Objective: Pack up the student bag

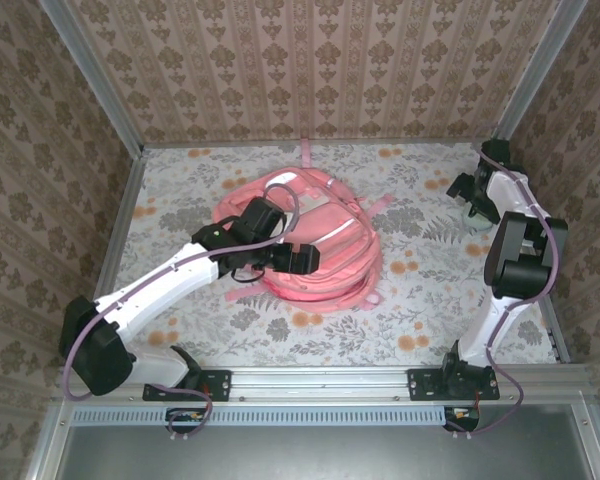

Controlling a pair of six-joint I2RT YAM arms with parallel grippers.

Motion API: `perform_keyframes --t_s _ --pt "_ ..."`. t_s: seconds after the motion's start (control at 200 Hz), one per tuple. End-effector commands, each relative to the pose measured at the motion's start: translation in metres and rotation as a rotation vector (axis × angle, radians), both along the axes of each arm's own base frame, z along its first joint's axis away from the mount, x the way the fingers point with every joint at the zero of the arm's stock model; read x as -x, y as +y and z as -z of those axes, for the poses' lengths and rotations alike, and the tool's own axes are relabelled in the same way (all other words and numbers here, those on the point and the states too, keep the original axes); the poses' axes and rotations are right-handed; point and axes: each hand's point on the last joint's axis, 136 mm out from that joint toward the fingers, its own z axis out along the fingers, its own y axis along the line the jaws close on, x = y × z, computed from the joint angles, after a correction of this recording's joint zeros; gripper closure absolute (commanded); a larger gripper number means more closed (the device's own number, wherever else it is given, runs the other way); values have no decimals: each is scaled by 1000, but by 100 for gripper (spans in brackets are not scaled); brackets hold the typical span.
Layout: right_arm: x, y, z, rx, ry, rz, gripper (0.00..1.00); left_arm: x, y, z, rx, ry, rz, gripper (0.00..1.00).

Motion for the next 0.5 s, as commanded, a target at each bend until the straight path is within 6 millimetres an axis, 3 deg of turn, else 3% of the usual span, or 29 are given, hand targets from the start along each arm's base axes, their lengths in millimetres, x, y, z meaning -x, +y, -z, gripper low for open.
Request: perform_keyframes --t_s 0.0,0.28,0.495 --pt "1 -13 9 30 68 -5 0 -1 -15 -30 67 -64 89 0" --pt "-9 -33 29 24 134 -21 0 -2 3 -32 -4 -88 54 0" --pt "-11 -34 44 -1 166 -39 0 -8 4 -30 5 -84 27 0"
